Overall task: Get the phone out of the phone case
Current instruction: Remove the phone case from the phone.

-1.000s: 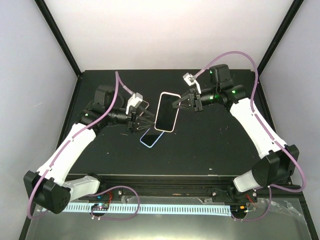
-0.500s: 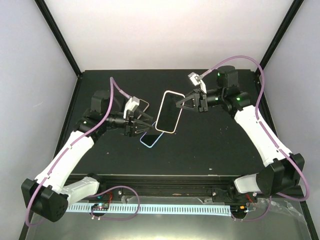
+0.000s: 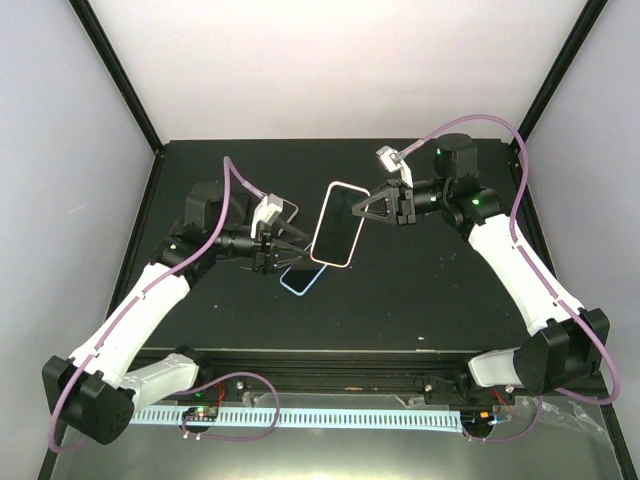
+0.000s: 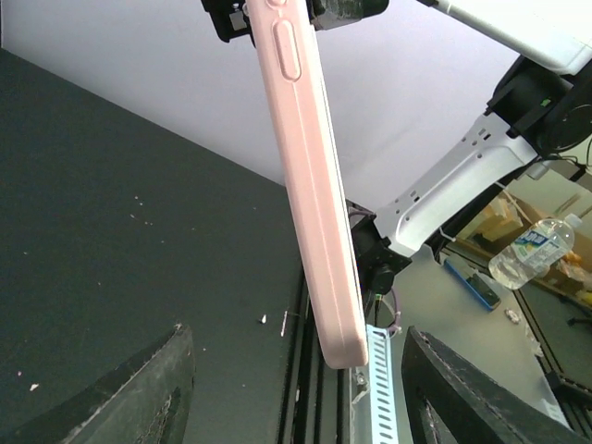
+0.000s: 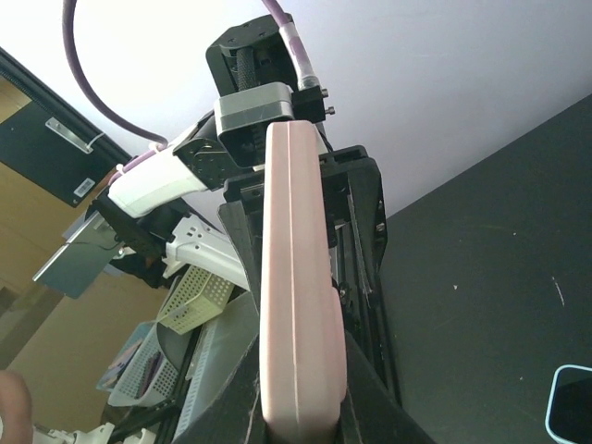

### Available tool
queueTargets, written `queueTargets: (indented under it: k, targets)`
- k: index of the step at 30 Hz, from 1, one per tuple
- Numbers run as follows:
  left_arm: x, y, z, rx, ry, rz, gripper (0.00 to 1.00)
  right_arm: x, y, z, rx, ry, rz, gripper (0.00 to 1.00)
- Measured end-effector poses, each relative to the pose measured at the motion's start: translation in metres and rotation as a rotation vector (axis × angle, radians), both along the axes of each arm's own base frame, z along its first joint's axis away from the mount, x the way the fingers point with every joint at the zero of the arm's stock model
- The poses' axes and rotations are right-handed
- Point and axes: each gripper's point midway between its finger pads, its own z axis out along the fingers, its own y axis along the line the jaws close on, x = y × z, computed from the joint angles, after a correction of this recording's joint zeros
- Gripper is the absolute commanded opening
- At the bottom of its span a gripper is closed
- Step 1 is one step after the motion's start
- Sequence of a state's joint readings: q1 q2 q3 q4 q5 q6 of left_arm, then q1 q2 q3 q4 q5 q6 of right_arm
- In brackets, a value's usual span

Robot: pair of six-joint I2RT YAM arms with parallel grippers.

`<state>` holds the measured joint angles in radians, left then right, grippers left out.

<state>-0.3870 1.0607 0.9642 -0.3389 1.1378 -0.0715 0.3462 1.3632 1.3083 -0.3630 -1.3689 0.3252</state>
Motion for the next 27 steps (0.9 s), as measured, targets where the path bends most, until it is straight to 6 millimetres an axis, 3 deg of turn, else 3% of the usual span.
queueTargets:
  k: [16, 27]
  targets:
    - [0.011, -0.005, -0.013, 0.031, 0.032, 0.022, 0.47, 0.001, 0.0, -0.001, 0.004, -0.006, -0.001, 0.01]
    - [0.021, -0.003, -0.018, 0.024, 0.072, 0.012, 0.43, 0.005, -0.001, -0.002, 0.002, -0.026, -0.019, 0.01]
